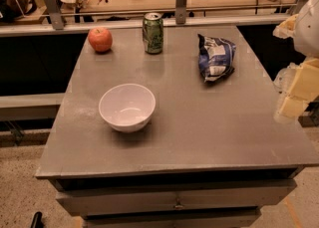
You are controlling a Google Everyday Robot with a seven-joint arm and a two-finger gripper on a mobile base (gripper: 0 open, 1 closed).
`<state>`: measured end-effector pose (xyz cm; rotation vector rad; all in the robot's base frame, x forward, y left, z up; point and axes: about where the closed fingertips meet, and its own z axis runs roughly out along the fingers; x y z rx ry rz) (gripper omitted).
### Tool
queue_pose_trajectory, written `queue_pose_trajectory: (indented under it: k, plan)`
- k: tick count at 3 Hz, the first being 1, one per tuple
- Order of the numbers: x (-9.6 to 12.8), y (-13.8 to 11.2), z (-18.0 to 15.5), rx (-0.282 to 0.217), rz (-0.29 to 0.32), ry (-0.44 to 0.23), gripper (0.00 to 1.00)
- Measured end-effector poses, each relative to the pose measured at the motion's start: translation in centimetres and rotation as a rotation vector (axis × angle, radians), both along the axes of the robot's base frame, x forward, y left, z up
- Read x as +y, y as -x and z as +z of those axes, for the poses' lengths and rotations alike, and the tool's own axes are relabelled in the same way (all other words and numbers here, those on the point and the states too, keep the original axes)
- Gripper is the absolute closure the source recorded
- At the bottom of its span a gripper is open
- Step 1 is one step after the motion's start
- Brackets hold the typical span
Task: Place blue chip bag into white bowl
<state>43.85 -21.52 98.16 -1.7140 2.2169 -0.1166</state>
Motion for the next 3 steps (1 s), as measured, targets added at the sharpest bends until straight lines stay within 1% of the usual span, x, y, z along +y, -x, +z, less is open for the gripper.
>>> queue_pose_trajectory:
  k: [1,2,3]
  plan:
    - [0.0,0.0,0.0,0.000,0.000,0.000,0.00]
    - [0.1,-2.9,-0.3,-0.044,-0.031,-0.060,0.00]
    - [0.4,-9.4,-0.4,-0.121,-0.068,-0.167,0.00]
